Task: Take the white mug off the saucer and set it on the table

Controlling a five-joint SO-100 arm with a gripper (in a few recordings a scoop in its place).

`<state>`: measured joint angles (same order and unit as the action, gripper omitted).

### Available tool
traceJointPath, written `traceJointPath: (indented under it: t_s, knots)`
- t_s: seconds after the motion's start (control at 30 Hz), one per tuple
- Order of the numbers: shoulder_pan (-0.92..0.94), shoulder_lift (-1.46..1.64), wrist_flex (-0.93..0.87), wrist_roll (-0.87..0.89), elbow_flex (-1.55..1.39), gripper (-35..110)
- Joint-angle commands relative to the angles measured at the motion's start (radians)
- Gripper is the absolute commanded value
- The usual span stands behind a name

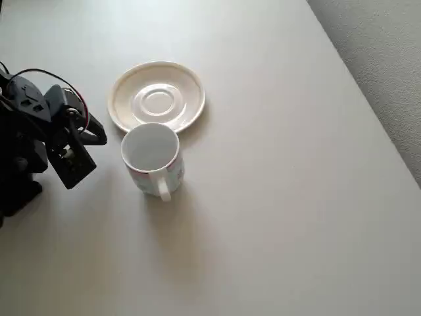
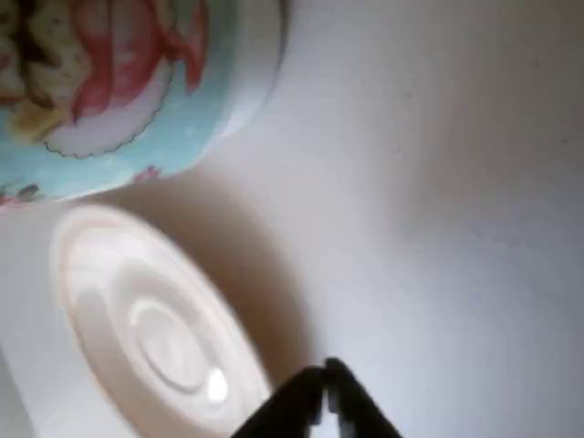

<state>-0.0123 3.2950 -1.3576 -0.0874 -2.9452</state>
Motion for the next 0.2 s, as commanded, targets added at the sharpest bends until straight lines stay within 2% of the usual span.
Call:
traceJointPath:
  t_s: [0.0,0.17]
  knots:
    - [0.014,0.002,0.002,0.005,-0.002,-2]
    - [0.014,0.002,0.002,0.005,-0.002,-2]
